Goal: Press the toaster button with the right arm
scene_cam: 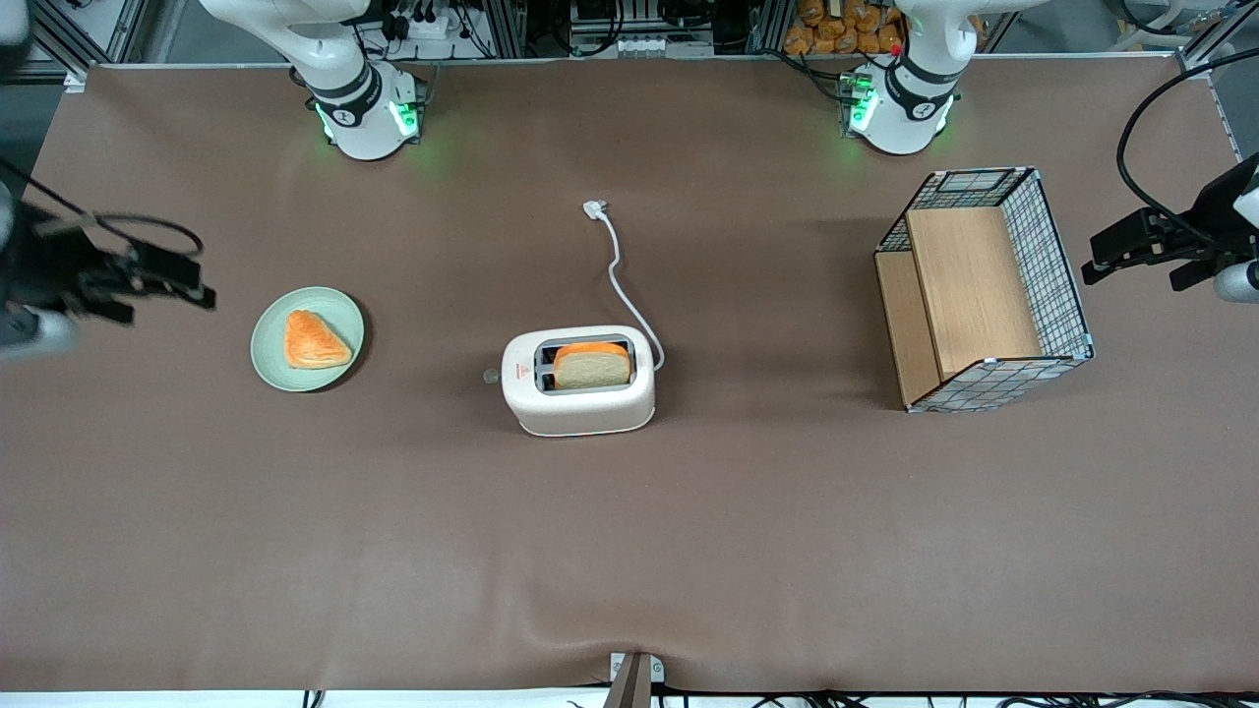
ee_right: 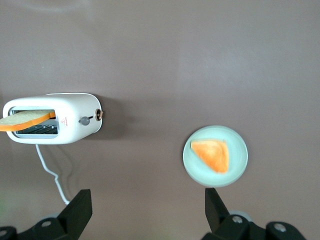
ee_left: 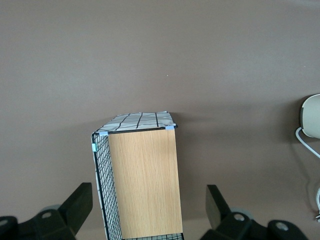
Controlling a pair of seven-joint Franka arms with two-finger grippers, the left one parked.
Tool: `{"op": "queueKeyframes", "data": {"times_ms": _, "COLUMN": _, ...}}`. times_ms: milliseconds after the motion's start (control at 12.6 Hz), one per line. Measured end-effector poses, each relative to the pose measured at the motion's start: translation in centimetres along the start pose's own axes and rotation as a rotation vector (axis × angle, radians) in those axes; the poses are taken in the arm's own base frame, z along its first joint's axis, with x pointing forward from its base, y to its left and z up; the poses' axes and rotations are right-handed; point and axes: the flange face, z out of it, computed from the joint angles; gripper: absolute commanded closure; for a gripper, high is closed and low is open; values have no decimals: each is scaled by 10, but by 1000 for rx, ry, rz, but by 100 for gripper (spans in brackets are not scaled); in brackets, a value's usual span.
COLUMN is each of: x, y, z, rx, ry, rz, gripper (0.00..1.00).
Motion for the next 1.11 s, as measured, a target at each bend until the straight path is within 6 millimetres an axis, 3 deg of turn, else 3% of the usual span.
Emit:
{"op": "queueKeyframes", "data": {"times_ms": 237, "x": -23, "y": 8, "z": -14, "rx": -79, "ry": 5, "rz": 75, "gripper": 0}}
{"op": "queueKeyframes", "data": {"times_ms": 712, "x": -60, "y": 23, "z": 6, "rx": -98, "ry": -35, "rz": 115, "gripper": 0}}
{"op": "queueKeyframes", "data": {"times_ms": 1107, "x": -68, "y": 25, "z": 15, "rx": -110, "ry": 4, "rz": 115, "gripper": 0}}
